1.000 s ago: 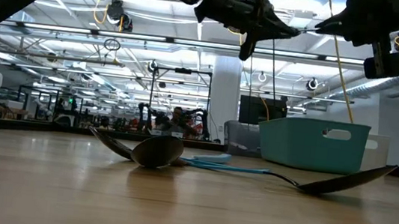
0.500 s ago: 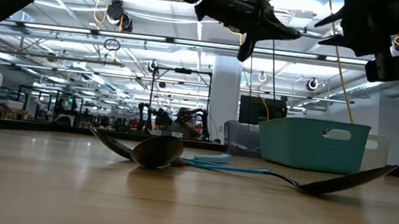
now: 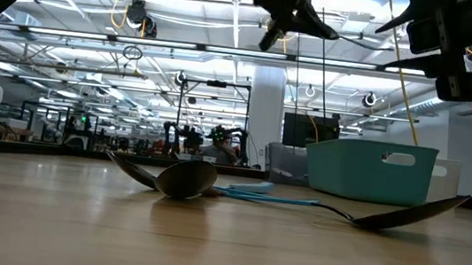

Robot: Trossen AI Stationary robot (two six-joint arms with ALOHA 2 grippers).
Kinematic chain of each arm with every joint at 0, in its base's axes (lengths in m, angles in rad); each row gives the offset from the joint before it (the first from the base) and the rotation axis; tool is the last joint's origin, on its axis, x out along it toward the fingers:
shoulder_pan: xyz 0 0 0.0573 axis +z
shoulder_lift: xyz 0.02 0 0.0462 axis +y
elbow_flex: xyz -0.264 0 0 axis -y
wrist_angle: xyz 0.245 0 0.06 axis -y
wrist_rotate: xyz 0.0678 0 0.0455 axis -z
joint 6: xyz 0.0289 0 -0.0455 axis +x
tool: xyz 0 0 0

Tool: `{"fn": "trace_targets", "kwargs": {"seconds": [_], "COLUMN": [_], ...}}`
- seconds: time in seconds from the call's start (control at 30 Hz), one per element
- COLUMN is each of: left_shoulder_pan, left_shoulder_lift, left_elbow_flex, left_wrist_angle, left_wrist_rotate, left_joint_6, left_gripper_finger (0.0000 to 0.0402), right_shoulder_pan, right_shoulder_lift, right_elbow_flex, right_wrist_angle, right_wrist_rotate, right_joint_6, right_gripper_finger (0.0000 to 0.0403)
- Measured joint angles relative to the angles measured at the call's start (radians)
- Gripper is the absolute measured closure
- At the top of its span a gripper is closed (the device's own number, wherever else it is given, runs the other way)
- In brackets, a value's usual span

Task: Sort silverware by color (type)
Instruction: Put the blue spoon into the green bin

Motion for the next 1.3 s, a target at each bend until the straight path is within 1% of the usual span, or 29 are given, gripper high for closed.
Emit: {"fn": "trace_targets", "kwargs": {"seconds": [0.07,0.13,0.3,0.33,0.43,0.53,0.7,0.77,0.83,0.93,1.0,1.07,1.13,1.3], "left_shoulder_pan": [-0.020,-0.042,-0.097,-0.107,-0.135,-0.152,-0.155,-0.154,-0.154,-0.158,-0.167,-0.179,-0.191,-0.212], "left_shoulder_lift": [-0.015,-0.027,-0.053,-0.064,-0.094,-0.134,-0.210,-0.230,-0.233,-0.229,-0.226,-0.221,-0.217,-0.217], "left_elbow_flex": [0.000,0.000,0.000,-0.001,0.000,-0.001,-0.001,0.000,0.000,0.000,-0.001,0.000,0.000,0.000], "left_wrist_angle": [-0.048,-0.046,-0.052,-0.076,-0.139,-0.227,-0.324,-0.325,-0.318,-0.298,-0.286,-0.273,-0.279,-0.252], "left_wrist_rotate": [-0.076,-0.137,-0.251,-0.274,-0.385,-0.496,-0.630,-0.668,-0.694,-0.699,-0.707,-0.736,-0.774,-0.849], "left_joint_6": [-0.046,-0.091,-0.171,-0.180,-0.211,-0.246,-0.293,-0.304,-0.310,-0.318,-0.327,-0.341,-0.367,-0.404], "left_gripper_finger": [0.0399,0.0399,0.0399,0.0399,0.0399,0.0399,0.0399,0.0399,0.0399,0.0399,0.0399,0.0399,0.0399,0.0397], "right_shoulder_pan": [0.000,0.000,0.000,0.000,0.000,0.007,0.013,0.013,0.013,0.013,0.013,0.013,0.013,0.013], "right_shoulder_lift": [-0.005,-0.013,-0.017,-0.017,-0.021,-0.013,0.058,0.100,0.153,0.241,0.299,0.357,0.401,0.465], "right_elbow_flex": [0.000,0.000,0.000,0.000,0.006,0.099,0.359,0.456,0.547,0.655,0.709,0.749,0.775,0.793], "right_wrist_angle": [0.006,0.010,-0.011,-0.022,-0.043,-0.137,-0.486,-0.582,-0.632,-0.660,-0.659,-0.665,-0.664,-0.667], "right_wrist_rotate": [0.001,0.000,-0.004,-0.004,-0.005,0.010,0.058,0.101,0.169,0.277,0.350,0.418,0.466,0.561], "right_joint_6": [-0.034,-0.055,-0.081,-0.082,-0.107,-0.168,-0.391,-0.536,-0.691,-0.942,-1.077,-1.153,-1.192,-1.182], "right_gripper_finger": [0.0206,0.0208,0.0210,0.0210,0.0211,0.0211,0.0211,0.0211,0.0211,0.0211,0.0208,0.0201,0.0189,0.0151]}}
